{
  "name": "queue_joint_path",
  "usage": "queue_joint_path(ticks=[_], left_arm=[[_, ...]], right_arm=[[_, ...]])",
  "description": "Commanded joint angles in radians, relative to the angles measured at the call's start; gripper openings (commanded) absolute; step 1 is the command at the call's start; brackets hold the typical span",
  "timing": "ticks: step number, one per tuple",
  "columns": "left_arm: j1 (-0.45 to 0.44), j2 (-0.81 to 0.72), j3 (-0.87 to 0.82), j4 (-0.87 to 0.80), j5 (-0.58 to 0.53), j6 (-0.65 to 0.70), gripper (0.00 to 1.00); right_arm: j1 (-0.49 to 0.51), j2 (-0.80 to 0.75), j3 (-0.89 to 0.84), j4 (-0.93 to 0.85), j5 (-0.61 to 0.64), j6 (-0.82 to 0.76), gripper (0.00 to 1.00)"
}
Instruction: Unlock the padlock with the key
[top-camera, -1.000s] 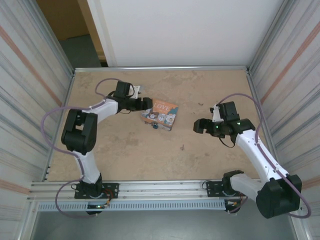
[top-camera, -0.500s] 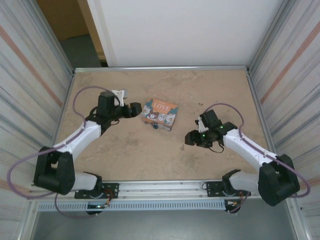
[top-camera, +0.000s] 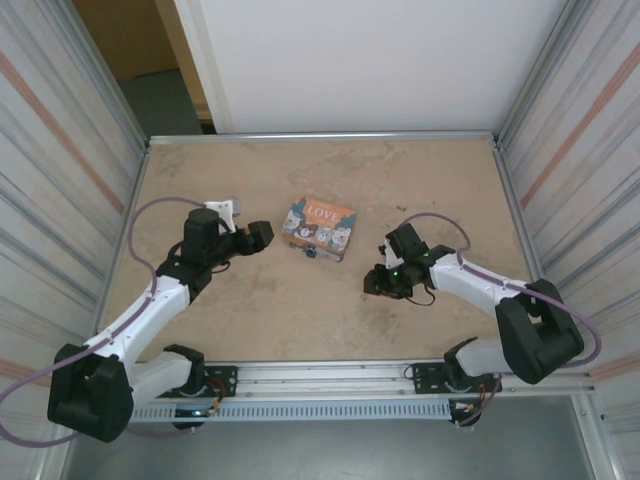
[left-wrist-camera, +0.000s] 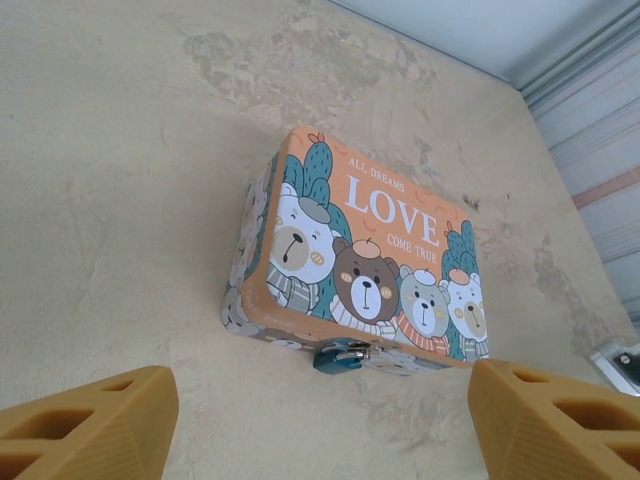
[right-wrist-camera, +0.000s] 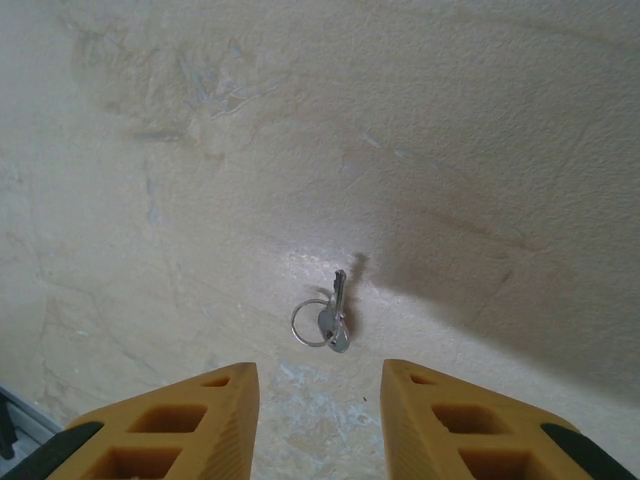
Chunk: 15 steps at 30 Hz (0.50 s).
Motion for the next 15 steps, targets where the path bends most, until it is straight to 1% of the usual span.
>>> queue_joint_path(ticks=[1,5,15], left_arm=[[-0.001,-0.012,0.011,-0.013,-0.028,-0.009,0.77],[-0.002,-0.004,0.018,-0.011,-0.024,-0.011,0.77],[-0.001,-0.006,0.016,-0.02,-0.037,-0.009,0.78]], right_arm=[[0.013,0.027,-0.014,0.023,-0.011,0.016,0.34],[0.019,0.046,-0.021,0.039,-0.01,0.018,0.32],[0.022,0.089,-0.023,0.07,-0.014,0.016,0.3]])
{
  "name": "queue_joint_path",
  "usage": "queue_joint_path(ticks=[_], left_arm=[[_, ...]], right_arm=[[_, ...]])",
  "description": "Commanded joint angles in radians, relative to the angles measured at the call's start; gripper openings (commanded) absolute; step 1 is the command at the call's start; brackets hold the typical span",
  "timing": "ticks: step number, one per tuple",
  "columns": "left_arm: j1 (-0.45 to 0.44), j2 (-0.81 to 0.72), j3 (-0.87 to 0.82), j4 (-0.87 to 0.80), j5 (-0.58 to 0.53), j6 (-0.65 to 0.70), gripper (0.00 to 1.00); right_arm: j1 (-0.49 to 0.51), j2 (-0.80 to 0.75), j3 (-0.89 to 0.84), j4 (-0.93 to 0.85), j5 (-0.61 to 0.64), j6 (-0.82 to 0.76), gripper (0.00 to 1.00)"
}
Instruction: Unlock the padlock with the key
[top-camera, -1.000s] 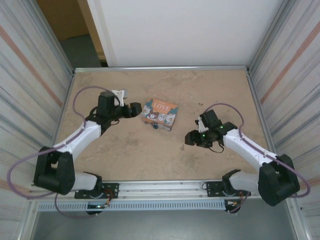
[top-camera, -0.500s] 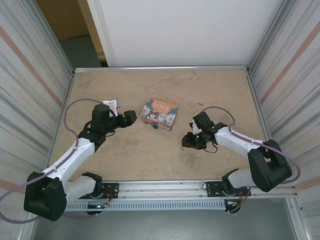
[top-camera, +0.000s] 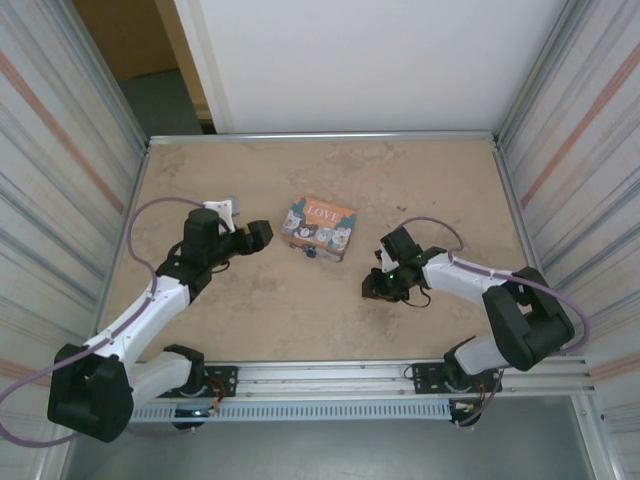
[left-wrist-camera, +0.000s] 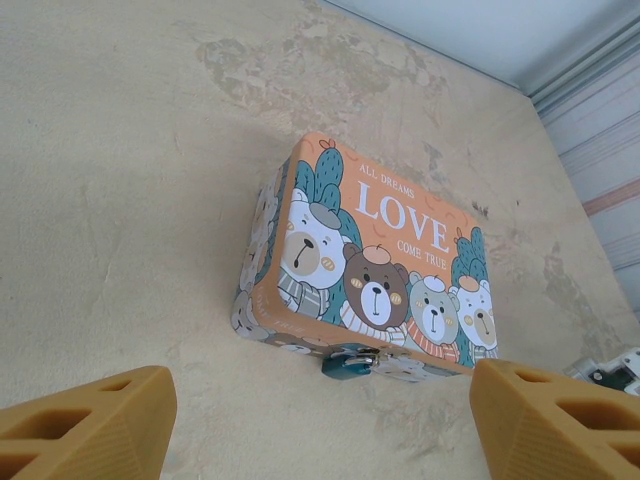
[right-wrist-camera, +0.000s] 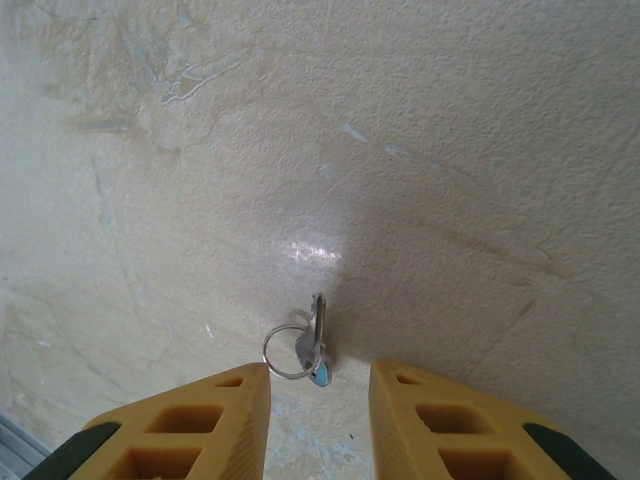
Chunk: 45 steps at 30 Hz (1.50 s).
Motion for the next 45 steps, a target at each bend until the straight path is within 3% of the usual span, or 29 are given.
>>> queue_joint_path(ticks=[1,37,45], left_arm=[[-0.001,-0.005,0.016,-0.019,-0.019,-0.006,0.78],[0.01,-0.015,-0.004,-0.03,-0.022,-0.002,0.8],[0.022,-0.039,-0.013,-0.044,-0.031,0.0,0.8]], right_arm=[[0.008,0.018,-0.004,0.015,-0.01,0.015,0.3],[0.042,0.076,0.024,0.031,0.011,0.02,0.22],[0.052,0.085,0.029,0.037,0.021,0.023,0.11]])
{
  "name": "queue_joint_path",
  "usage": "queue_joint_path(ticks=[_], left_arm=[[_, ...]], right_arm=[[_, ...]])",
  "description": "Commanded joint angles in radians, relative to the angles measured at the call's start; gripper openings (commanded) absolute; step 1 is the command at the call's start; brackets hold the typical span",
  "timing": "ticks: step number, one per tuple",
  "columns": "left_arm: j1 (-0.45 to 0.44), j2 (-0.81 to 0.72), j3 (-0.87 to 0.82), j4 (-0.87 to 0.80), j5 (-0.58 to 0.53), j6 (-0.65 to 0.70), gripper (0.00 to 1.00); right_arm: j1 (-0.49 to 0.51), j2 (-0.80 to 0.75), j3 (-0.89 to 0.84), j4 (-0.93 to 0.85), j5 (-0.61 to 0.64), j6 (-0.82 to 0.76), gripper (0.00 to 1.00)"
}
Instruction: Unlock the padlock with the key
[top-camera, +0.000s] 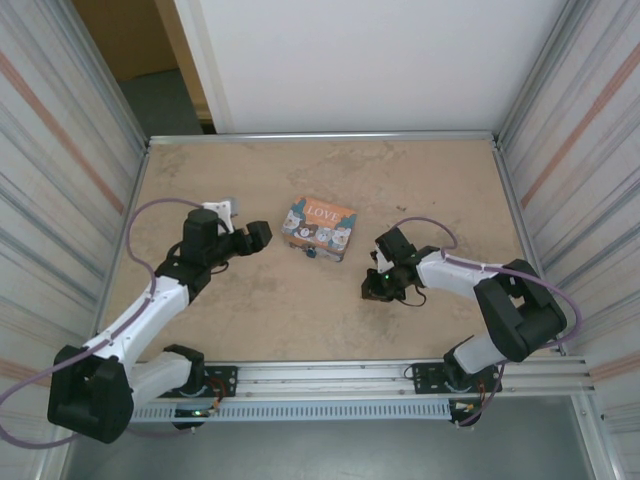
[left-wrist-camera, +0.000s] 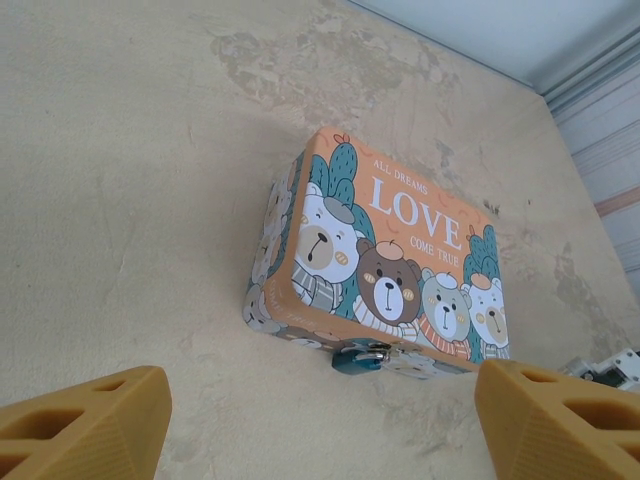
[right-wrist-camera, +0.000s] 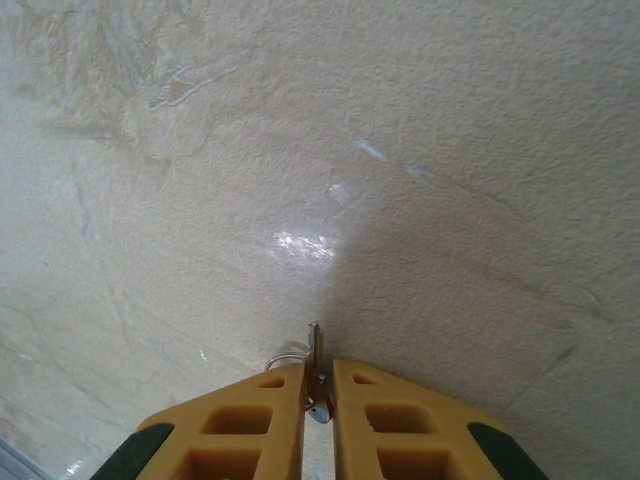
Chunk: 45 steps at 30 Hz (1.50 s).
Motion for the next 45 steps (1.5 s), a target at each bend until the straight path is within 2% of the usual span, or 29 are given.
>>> queue_joint_path(ticks=[1,4,13,20,23,27,32,40,45], left_arm=[[0.013,-0.036,-0.014,-0.023,-0.022,0.001,0.81],[0.02,-0.054,-0.017,-0.029,-0.021,0.004,0.8],[0.025,-0.126,-0.009,-0.002,0.04,0.049,0.8],[0.021,-0.143,0.029,0.039,0.245,0.105,0.75],[0.0,-0.132,0.06,0.044,0.33,0.148,0.69],[-0.041,-0.105,0.12,0.037,0.437,0.207,0.63],[-0.086,-0.058,0.17,0.082,0.545,0.238,0.59],[-0.145,0.066,0.285,0.099,0.669,0.268,0.51],[-0.183,0.135,0.339,0.108,0.701,0.286,0.5]], right_arm=[[0.024,0.023,0.01,0.007,0.014,0.018,0.08],[0.024,-0.003,0.01,0.001,0.025,0.013,0.0],[0.011,-0.13,0.051,-0.033,0.085,-0.096,0.0],[-0.036,-0.231,0.118,-0.022,0.059,-0.263,0.0],[-0.049,-0.278,0.143,0.002,0.038,-0.339,0.0],[-0.073,-0.318,0.165,0.063,-0.072,-0.434,0.0],[-0.103,-0.303,0.241,0.053,-0.244,-0.534,0.0],[-0.106,-0.253,0.343,0.036,-0.399,-0.603,0.0],[-0.09,-0.24,0.379,0.029,-0.44,-0.617,0.0]])
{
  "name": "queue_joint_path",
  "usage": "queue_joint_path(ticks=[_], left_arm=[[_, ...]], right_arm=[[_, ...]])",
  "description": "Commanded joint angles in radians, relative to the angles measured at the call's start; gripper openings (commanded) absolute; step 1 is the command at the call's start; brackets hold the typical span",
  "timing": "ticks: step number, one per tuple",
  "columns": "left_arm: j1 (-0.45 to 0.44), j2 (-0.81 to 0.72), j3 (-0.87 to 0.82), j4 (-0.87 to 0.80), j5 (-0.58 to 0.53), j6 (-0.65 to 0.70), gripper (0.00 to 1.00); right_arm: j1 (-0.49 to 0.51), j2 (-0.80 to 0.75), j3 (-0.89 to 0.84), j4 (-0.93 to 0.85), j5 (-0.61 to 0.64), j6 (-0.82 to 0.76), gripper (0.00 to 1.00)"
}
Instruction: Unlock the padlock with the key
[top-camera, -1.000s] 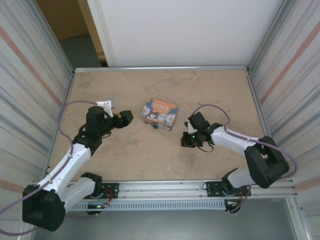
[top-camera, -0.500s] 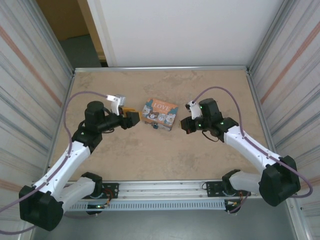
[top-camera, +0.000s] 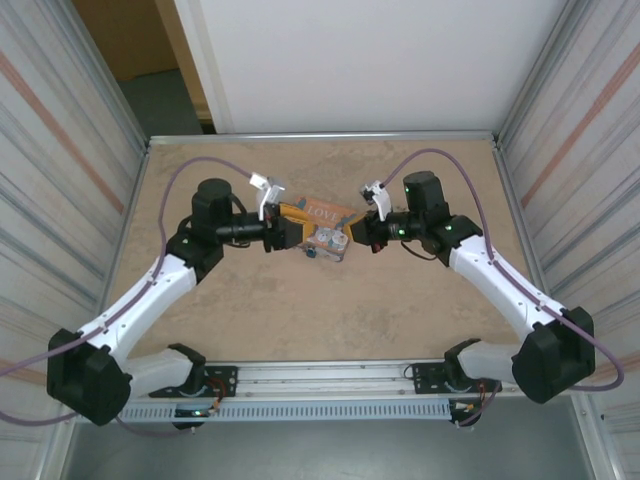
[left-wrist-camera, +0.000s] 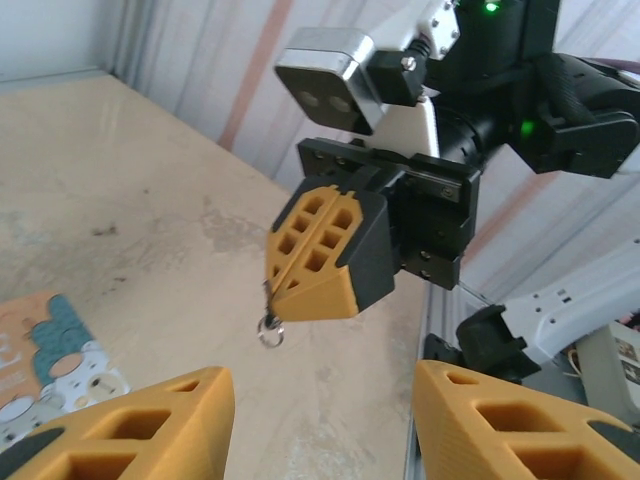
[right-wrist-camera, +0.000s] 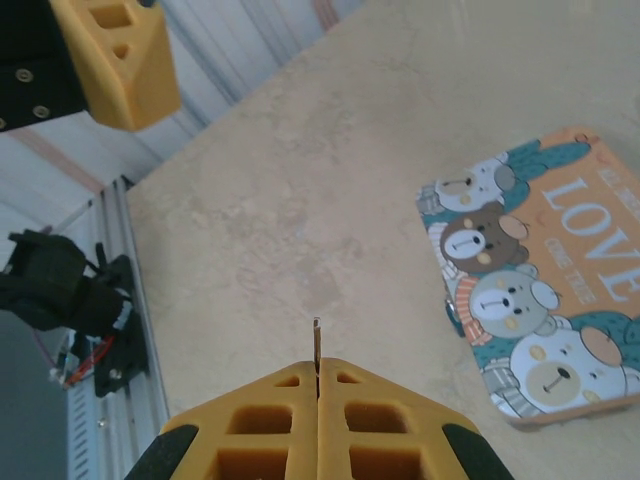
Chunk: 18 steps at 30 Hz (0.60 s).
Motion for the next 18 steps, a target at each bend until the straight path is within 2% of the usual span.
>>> queue_joint_path(ticks=[1,9,18], left_arm=[[-0.021,0.035,0.054,0.032,0.071,0.038,0.49],[-0.048,0.105,0.09,0.055,0.078,0.033,0.48],[-0.064,0.13,0.089,0.076,0.075,0.017,0.49]], right_arm=[[0.014,0.008,0.042,-0.011,-0.073,-0.041,0.0],[0.065,0.017,0.084,-0.062,-0.067,-0.066,0.0],[0.098,0.009,0.093,-0.043,-0.063,-0.051,0.0]])
